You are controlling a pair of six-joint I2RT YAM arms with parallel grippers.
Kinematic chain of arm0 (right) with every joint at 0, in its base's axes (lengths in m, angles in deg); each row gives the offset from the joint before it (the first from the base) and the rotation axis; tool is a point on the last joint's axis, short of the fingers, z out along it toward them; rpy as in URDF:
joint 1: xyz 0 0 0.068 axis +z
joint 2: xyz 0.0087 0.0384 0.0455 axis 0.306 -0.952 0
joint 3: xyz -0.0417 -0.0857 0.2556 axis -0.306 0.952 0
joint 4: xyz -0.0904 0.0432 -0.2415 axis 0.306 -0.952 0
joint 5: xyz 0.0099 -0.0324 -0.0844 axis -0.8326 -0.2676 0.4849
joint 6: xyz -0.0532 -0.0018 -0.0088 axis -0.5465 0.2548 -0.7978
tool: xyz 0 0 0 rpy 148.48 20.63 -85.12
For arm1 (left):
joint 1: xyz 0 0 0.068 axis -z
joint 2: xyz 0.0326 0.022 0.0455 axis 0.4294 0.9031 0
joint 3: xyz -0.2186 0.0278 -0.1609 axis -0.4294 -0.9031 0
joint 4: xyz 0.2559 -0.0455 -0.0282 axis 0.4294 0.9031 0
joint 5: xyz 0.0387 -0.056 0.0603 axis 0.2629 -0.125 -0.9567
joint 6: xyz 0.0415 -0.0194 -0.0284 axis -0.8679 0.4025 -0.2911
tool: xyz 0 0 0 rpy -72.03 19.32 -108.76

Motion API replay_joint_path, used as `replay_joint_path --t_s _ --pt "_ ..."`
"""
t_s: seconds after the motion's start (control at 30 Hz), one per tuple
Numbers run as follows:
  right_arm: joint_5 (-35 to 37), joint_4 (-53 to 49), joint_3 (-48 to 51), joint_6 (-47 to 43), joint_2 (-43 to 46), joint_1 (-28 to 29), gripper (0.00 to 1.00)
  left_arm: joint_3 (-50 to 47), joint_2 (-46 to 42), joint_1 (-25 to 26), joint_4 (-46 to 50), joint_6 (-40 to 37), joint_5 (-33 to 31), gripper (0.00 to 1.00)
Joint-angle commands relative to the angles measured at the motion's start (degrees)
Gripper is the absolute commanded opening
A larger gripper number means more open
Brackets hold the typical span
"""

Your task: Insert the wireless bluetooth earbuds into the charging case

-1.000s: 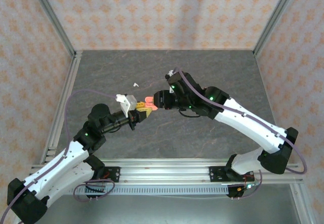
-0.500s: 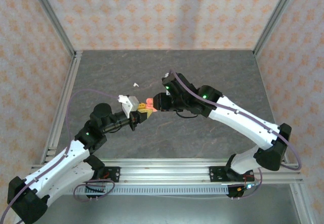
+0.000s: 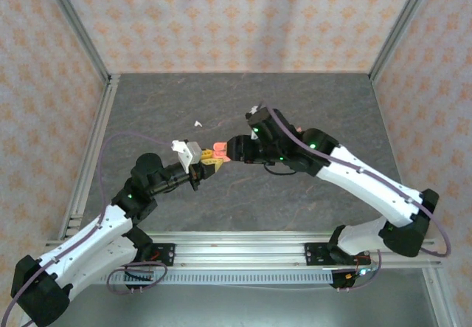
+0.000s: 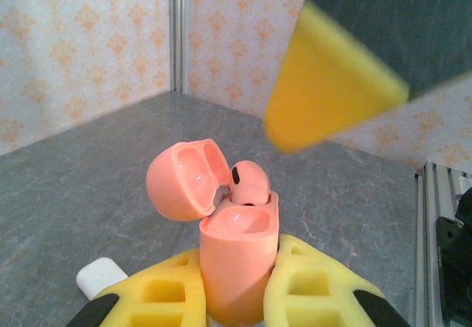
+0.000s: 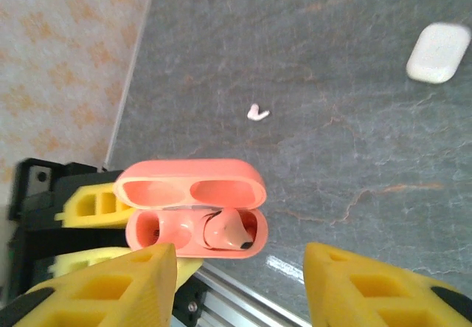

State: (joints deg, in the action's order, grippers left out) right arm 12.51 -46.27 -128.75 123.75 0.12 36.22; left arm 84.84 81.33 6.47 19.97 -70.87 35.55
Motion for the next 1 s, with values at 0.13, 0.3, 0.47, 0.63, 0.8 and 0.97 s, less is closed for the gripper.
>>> replay_joint_path --t_s 0.13,0.3,0.47,0.63,0.8,0.97 --pt "10.53 -8.79 -2.68 -1.49 6.92 -4.69 0.5 3.91 3.18 0.27 3.85 -6.96 10.99 0.0" --pt "12.5 -12.34 0.22 -2.87 7.26 -9.35 0.54 7.23 5.02 0.93 10.69 -12.08 14.36 0.0" --pt "6.72 -11.41 5.39 -4.59 6.19 -18.7 0.54 7.93 5.17 0.88 11.54 -12.81 12.54 0.0" --pt "3.15 -6.39 8.63 -9.1 -0.67 -26.73 0.54 8.31 4.84 0.88 13.95 -13.71 10.06 0.0" --pt "3.81 -5.73 5.31 -13.99 -14.0 -32.35 0.51 6.95 4.57 0.88 13.03 -13.93 5.31 0.0" --pt "4.8 -8.44 -3.0 -16.7 -26.96 -37.59 0.49 5.88 4.81 0.89 9.76 -12.45 0.96 0.0"
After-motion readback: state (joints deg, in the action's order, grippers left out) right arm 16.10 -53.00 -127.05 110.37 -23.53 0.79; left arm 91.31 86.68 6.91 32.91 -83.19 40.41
